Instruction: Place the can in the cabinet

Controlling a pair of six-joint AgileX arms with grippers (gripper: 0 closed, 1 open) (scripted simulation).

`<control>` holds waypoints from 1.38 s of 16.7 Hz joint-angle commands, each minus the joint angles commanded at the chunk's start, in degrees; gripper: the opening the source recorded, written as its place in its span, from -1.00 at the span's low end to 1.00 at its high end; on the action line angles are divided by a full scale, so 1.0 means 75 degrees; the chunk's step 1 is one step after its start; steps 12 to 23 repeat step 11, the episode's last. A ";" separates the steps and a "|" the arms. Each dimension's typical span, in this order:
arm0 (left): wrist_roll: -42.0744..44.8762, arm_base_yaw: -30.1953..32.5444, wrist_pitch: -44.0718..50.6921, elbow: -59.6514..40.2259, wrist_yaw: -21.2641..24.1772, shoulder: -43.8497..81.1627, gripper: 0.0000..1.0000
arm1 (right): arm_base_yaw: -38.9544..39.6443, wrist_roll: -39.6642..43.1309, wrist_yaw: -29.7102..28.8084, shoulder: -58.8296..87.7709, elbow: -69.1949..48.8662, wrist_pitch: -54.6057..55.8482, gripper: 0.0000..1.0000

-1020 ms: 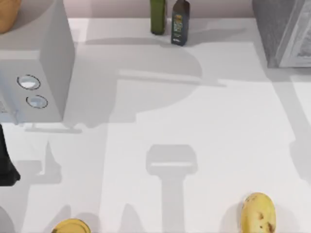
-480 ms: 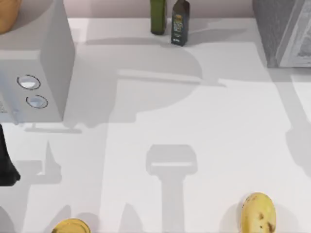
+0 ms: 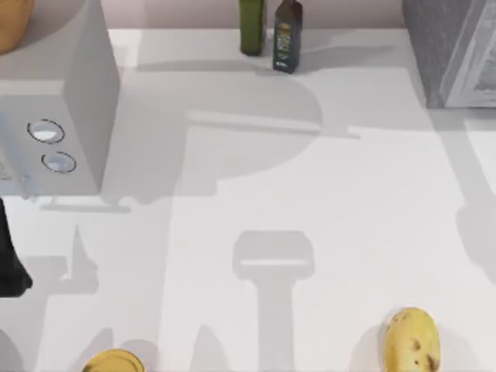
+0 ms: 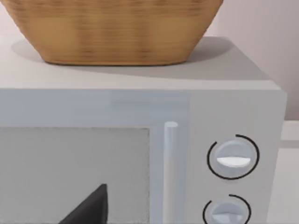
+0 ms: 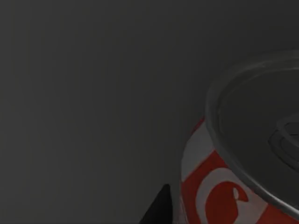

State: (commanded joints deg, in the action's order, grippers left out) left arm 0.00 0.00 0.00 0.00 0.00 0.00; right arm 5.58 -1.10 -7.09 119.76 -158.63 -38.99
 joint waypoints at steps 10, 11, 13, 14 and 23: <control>0.0000 0.0000 0.0000 0.0000 0.0000 0.0000 1.00 | 0.0000 0.0000 0.0000 0.0000 0.0000 0.0000 1.00; 0.0000 0.0000 0.0000 0.0000 0.0000 0.0000 1.00 | 0.0000 0.0000 0.0000 0.0000 0.0000 0.0000 1.00; 0.0000 0.0000 0.0000 0.0000 0.0000 0.0000 1.00 | 0.0000 0.0000 0.0000 0.0000 0.0000 0.0000 1.00; 0.0000 0.0000 0.0000 0.0000 0.0000 0.0000 1.00 | 0.0000 0.0000 0.0000 0.0000 0.0000 0.0000 1.00; 0.0000 0.0000 0.0000 0.0000 0.0000 0.0000 1.00 | 0.0000 0.0000 0.0000 0.0000 0.0000 0.0000 1.00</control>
